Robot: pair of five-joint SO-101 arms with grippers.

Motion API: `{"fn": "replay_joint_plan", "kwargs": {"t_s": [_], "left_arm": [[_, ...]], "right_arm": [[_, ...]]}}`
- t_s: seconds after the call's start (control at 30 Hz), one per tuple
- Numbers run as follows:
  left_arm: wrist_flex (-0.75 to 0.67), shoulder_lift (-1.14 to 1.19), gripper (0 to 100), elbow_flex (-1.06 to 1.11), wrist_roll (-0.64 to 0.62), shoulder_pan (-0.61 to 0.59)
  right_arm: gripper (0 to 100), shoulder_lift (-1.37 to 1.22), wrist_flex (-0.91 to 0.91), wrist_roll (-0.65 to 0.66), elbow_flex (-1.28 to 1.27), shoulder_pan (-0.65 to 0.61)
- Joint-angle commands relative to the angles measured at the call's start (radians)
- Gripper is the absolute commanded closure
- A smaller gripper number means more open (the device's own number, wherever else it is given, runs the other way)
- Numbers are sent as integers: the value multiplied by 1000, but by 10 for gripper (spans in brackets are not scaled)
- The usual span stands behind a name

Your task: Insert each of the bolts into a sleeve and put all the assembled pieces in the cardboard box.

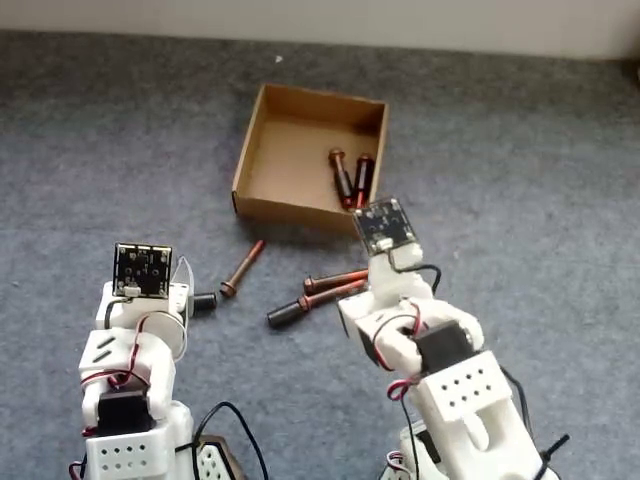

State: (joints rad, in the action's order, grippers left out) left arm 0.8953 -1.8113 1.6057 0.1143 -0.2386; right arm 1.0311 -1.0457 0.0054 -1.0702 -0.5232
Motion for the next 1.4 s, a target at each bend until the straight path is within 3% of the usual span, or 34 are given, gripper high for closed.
{"fn": "replay_joint_plan", "kwargs": {"t_s": [0.0, 0.13, 0.33, 0.5, 0.7, 0.87, 1.07, 1.37], "left_arm": [[8, -8, 822, -10, -9, -7], [11, -5, 822, -30, -9, -7], [155, -2, 819, -202, 0, 21], [261, -1, 822, -295, 104, 174], [331, 56, 819, -386, 173, 205], [325, 381, 818, -526, 224, 220], [324, 874, 818, -716, 288, 331], [178, 1514, 818, -984, 285, 364]], "right_arm": [[995, 110, 4, -34, -31, 13], [995, 209, 117, -32, -151, 73], [995, 325, 308, -34, -354, 203], [995, 377, 371, -34, -426, 219], [995, 400, 369, -34, -430, 220], [995, 400, 369, -34, -432, 220], [995, 400, 369, -34, -432, 225], [995, 401, 369, -34, -432, 285]]}}
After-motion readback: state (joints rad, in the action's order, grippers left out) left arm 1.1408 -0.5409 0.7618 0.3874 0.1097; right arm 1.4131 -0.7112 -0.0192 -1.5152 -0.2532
